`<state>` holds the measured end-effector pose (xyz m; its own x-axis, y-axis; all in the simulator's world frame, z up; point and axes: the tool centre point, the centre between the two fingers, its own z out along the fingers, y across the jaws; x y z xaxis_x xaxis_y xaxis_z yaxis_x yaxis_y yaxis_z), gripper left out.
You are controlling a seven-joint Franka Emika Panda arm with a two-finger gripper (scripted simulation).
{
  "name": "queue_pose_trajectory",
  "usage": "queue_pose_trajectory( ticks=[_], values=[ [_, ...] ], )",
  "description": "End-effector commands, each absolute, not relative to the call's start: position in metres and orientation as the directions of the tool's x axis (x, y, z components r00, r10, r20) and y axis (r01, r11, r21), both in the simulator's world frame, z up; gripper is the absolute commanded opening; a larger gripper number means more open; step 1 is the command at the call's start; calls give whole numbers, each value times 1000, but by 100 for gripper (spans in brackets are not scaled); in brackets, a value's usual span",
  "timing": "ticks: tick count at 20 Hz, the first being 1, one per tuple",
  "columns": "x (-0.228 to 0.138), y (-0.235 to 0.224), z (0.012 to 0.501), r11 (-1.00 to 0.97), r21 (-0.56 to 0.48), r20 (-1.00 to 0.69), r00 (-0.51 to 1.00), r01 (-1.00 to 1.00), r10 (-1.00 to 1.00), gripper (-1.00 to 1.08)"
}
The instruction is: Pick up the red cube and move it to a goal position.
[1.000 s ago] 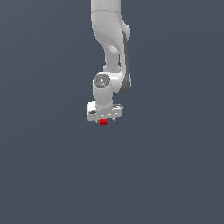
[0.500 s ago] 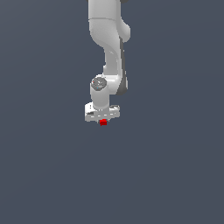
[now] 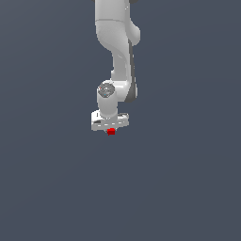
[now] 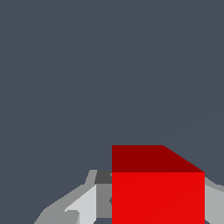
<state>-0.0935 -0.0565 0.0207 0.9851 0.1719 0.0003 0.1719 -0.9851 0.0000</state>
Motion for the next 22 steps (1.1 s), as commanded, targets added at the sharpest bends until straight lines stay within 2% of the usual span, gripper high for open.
queue_pose_trajectory(
  ticks=[1,10,22],
  values=[
    [-93,-56,21,-985,0,0,985,172,172,-100],
    [-71,-38,30,-985,0,0,985,172,172,-100],
    [1,20,60,-985,0,0,985,172,172,-100]
  ],
)
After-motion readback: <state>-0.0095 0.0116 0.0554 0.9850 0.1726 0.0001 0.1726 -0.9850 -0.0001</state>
